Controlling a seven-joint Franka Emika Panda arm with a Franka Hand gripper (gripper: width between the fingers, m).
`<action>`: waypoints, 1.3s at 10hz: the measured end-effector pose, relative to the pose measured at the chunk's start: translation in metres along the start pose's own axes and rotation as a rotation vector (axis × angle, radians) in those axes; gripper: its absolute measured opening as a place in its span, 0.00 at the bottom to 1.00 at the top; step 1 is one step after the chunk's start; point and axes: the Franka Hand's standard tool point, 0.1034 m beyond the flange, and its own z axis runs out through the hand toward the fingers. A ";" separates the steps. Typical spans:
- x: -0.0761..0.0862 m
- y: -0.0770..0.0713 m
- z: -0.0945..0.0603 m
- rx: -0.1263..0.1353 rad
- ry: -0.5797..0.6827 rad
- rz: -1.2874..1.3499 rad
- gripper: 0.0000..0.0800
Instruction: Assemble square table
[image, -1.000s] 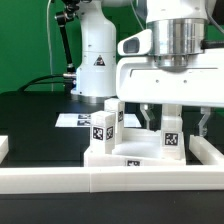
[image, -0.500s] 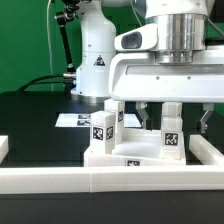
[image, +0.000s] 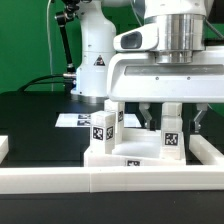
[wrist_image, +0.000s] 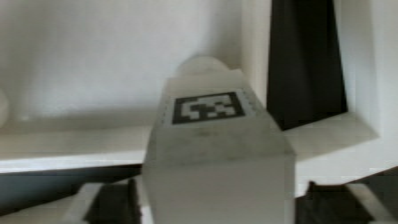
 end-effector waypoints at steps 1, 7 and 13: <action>0.000 0.000 0.000 0.000 0.000 0.000 0.36; 0.001 0.005 -0.001 -0.001 0.008 0.371 0.36; 0.001 0.023 0.000 -0.043 0.016 0.719 0.38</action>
Offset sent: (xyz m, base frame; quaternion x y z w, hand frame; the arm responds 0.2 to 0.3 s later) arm 0.0000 0.0000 0.0000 0.0000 0.0000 0.0000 1.0000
